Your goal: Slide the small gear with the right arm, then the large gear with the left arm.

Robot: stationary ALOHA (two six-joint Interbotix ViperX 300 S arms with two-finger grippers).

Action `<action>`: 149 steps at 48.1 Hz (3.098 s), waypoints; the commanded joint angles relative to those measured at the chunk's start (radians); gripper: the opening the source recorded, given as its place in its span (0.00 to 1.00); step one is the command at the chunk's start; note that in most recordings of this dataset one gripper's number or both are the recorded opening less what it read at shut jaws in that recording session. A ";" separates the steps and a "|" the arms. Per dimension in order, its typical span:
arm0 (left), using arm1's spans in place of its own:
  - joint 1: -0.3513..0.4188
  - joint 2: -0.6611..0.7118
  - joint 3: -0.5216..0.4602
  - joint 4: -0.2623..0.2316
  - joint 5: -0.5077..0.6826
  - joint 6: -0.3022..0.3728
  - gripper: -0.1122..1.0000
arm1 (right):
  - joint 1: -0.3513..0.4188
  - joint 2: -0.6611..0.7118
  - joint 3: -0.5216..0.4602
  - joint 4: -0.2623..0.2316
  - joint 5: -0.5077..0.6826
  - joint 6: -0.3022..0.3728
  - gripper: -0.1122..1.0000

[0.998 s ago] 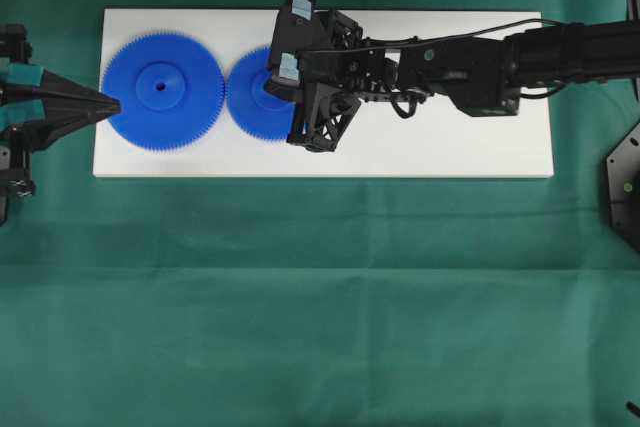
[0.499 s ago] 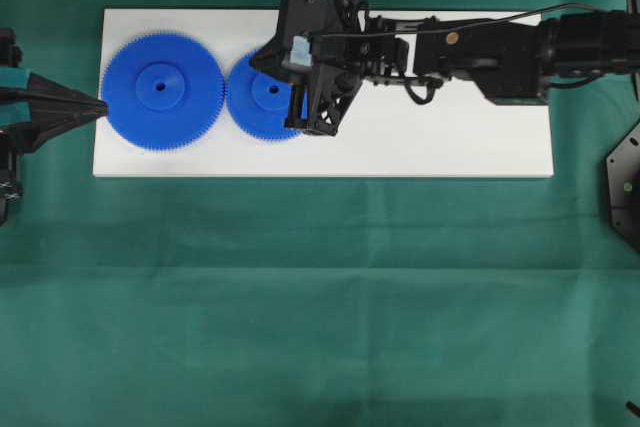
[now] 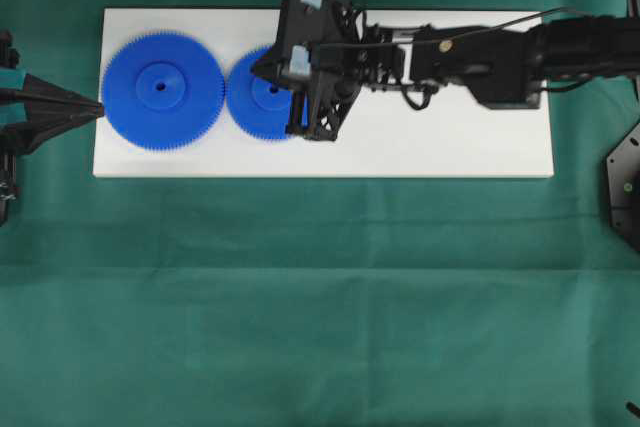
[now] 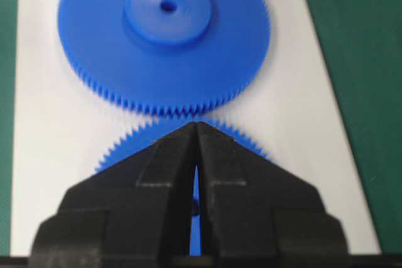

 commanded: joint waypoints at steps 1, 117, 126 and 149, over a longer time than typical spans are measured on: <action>0.002 0.006 -0.012 -0.002 -0.006 -0.002 0.10 | -0.003 0.005 -0.011 -0.002 0.000 0.000 0.55; 0.002 0.028 -0.021 -0.002 -0.008 -0.046 0.10 | -0.181 -0.606 0.871 -0.015 0.184 0.453 0.55; 0.002 0.032 -0.020 -0.002 -0.008 -0.046 0.10 | -0.183 -0.617 0.842 -0.067 0.146 0.453 0.55; 0.002 0.032 -0.015 -0.002 -0.011 -0.046 0.10 | -0.181 -0.828 0.759 -0.290 0.020 0.446 0.55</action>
